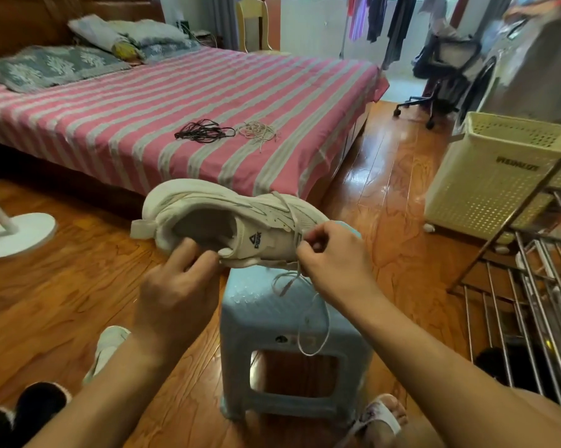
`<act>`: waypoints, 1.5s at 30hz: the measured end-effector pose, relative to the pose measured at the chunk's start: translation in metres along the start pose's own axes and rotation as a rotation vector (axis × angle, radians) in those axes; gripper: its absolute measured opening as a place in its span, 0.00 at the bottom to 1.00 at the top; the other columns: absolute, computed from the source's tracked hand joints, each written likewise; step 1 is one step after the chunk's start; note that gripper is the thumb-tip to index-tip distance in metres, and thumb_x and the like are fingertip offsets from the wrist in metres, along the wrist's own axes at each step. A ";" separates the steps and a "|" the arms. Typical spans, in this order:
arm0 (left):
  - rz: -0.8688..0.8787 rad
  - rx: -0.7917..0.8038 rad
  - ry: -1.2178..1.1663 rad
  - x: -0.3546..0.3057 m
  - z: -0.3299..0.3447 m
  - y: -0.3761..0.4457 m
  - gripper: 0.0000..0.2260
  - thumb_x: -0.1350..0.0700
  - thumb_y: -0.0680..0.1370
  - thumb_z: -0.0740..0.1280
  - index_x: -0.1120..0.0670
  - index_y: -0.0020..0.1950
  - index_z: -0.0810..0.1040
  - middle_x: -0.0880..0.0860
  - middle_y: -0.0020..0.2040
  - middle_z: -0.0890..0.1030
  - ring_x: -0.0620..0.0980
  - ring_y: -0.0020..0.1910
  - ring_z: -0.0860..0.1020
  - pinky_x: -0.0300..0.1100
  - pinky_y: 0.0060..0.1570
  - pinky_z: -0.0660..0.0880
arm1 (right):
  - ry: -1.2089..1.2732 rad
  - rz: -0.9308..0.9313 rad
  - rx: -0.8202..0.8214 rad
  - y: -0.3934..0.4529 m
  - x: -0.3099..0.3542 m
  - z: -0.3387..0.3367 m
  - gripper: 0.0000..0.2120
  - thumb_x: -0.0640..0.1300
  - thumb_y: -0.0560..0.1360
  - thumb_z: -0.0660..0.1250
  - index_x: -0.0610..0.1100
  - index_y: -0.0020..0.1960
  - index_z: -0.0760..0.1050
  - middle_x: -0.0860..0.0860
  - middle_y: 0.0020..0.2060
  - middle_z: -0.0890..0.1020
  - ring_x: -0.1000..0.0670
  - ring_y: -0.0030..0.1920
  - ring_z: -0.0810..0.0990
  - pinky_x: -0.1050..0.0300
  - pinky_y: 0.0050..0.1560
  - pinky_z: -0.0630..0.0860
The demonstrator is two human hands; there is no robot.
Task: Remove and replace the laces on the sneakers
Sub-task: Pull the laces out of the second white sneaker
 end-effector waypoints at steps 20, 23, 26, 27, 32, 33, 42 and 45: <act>-0.024 0.057 -0.034 -0.010 0.010 0.002 0.07 0.65 0.78 0.70 0.62 0.39 0.80 0.56 0.36 0.74 0.49 0.26 0.68 0.29 0.33 0.55 | 0.245 0.330 0.198 0.009 -0.020 0.003 0.13 0.40 0.74 0.74 0.46 0.32 0.81 0.50 0.25 0.80 0.52 0.26 0.77 0.56 0.31 0.74; -0.009 0.033 -0.049 -0.010 0.009 0.002 0.07 0.64 0.78 0.69 0.62 0.40 0.80 0.56 0.37 0.74 0.50 0.27 0.69 0.31 0.32 0.57 | 0.209 0.273 0.213 0.008 -0.014 0.002 0.12 0.41 0.76 0.72 0.46 0.34 0.82 0.50 0.25 0.80 0.52 0.27 0.77 0.54 0.31 0.74; -0.103 0.049 -0.033 0.014 0.015 -0.001 0.08 0.64 0.80 0.68 0.60 0.41 0.76 0.56 0.40 0.73 0.51 0.30 0.69 0.33 0.29 0.59 | 0.152 0.229 0.220 0.015 -0.022 -0.012 0.10 0.40 0.77 0.69 0.42 0.37 0.81 0.46 0.30 0.80 0.50 0.31 0.77 0.52 0.33 0.74; -0.203 0.057 -0.026 0.031 0.015 -0.003 0.08 0.65 0.80 0.67 0.60 0.41 0.75 0.55 0.41 0.72 0.52 0.32 0.69 0.38 0.28 0.62 | 0.025 0.201 0.138 0.024 -0.033 -0.025 0.11 0.39 0.78 0.68 0.42 0.36 0.80 0.46 0.31 0.79 0.47 0.33 0.77 0.52 0.35 0.74; -0.522 0.026 0.065 0.093 -0.002 -0.010 0.06 0.67 0.77 0.68 0.60 0.42 0.75 0.55 0.41 0.72 0.55 0.37 0.70 0.50 0.33 0.68 | -0.351 0.301 -0.203 0.044 -0.085 -0.098 0.08 0.42 0.75 0.66 0.40 0.39 0.79 0.43 0.37 0.82 0.41 0.40 0.78 0.53 0.38 0.66; -0.513 0.019 0.064 0.092 -0.005 -0.009 0.06 0.67 0.77 0.69 0.60 0.41 0.75 0.55 0.40 0.72 0.55 0.36 0.69 0.48 0.33 0.66 | -0.345 0.254 -0.148 0.040 -0.081 -0.090 0.07 0.42 0.76 0.67 0.41 0.41 0.79 0.44 0.38 0.82 0.42 0.40 0.78 0.54 0.39 0.64; -0.148 0.081 -0.074 0.010 0.011 -0.013 0.11 0.58 0.82 0.65 0.60 0.41 0.76 0.54 0.39 0.71 0.51 0.30 0.67 0.35 0.27 0.60 | -0.014 -0.060 0.132 0.014 -0.025 0.003 0.06 0.46 0.75 0.72 0.52 0.40 0.78 0.56 0.35 0.81 0.53 0.38 0.80 0.47 0.46 0.80; -0.088 0.113 -0.079 0.001 0.015 -0.014 0.13 0.57 0.83 0.63 0.60 0.40 0.76 0.54 0.38 0.71 0.54 0.28 0.68 0.42 0.22 0.66 | -0.054 0.075 0.153 0.007 -0.034 0.008 0.09 0.49 0.75 0.73 0.52 0.38 0.76 0.56 0.34 0.81 0.53 0.38 0.80 0.51 0.44 0.79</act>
Point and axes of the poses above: each hand's wrist, its own y-axis towards the middle knuckle, its own z-axis out of the palm, x = y × z, the point moved 3 cm from there along y, towards the middle knuckle
